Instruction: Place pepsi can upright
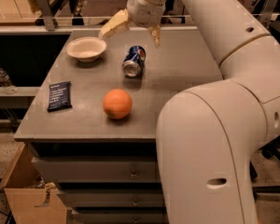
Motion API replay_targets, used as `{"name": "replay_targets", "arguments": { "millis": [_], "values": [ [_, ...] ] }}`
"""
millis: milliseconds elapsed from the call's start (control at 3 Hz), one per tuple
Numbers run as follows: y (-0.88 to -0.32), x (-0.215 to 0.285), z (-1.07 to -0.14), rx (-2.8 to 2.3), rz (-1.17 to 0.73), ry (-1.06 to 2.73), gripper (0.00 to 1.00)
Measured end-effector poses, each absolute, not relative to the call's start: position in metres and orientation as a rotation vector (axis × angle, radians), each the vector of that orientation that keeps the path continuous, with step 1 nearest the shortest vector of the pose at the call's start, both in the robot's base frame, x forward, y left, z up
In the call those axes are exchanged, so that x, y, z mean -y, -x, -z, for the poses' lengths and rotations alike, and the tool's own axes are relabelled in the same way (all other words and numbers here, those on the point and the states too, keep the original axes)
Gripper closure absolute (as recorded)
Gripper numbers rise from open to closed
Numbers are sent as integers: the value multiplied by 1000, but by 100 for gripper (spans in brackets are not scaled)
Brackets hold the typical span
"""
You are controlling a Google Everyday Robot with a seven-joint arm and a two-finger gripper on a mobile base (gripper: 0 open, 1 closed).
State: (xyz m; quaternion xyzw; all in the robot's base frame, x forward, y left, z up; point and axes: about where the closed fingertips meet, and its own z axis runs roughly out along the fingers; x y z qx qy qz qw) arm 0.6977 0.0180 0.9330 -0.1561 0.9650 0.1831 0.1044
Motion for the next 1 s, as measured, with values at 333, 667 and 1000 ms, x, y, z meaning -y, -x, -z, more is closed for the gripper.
{"name": "replay_targets", "arguments": {
  "millis": [333,667,1000],
  "values": [
    [-703,-19,-927,-2866,-605,364,0],
    [-708,-21,-918,-2909,-622,265,0],
    [-712,-22,-910,-2949,-589,202,0]
  ]
}}
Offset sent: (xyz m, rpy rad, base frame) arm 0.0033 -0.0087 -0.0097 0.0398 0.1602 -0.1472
